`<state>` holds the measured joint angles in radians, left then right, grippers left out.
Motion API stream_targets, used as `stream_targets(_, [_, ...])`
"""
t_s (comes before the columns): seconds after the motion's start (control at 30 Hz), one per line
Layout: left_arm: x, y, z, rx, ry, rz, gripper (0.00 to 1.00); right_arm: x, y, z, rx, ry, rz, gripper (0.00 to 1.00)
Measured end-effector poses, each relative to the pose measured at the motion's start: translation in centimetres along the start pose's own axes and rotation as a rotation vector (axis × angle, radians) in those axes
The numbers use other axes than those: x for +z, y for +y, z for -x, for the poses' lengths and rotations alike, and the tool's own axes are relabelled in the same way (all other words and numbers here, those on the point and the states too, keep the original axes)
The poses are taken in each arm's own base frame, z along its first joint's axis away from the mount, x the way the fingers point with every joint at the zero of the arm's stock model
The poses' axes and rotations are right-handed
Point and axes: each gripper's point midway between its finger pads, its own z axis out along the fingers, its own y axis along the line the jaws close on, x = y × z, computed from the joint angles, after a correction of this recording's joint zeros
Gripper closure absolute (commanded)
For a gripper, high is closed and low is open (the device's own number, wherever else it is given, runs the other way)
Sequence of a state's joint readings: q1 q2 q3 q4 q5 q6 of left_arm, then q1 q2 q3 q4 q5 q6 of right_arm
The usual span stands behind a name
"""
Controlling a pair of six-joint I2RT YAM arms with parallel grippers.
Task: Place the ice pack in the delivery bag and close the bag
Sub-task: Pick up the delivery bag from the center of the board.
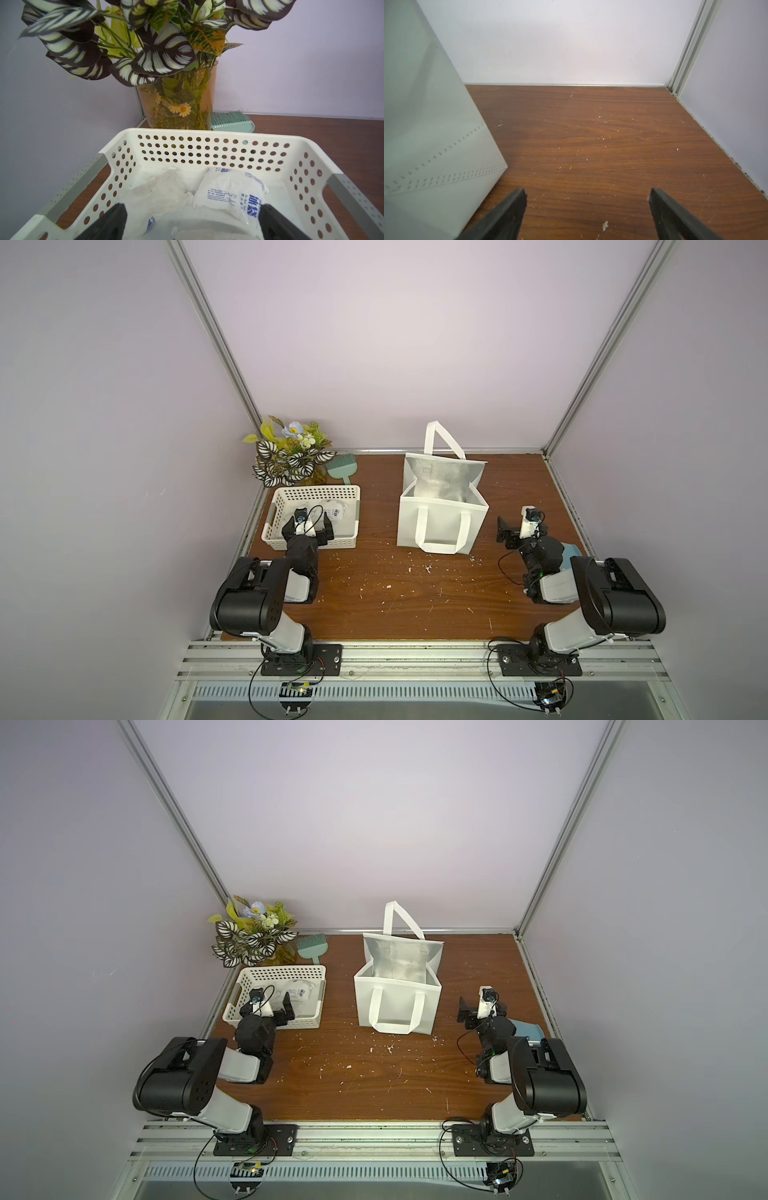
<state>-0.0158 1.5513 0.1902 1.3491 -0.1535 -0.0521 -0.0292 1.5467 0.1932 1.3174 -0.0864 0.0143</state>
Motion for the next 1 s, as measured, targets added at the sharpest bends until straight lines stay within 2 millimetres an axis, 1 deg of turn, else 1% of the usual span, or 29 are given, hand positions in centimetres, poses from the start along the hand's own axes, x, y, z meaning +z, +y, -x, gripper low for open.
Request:
stream_targets(0.87, [0.1,-0.1,0.0,0.007,0.009,-0.004,0.01,0.0,0.0,-0.1,0.0,0.005,0.0,0.0])
stream_targets(0.93, [0.2,0.0,0.2,0.009,0.025,0.005,0.01,-0.2,0.0,0.1,0.001,0.001,-0.005,0.01])
stream_targets(1.0, [0.6,0.4,1.6,0.003,0.028,0.032,0.0,-0.8,-0.4,1.1,0.004,-0.014,-0.029,0.0])
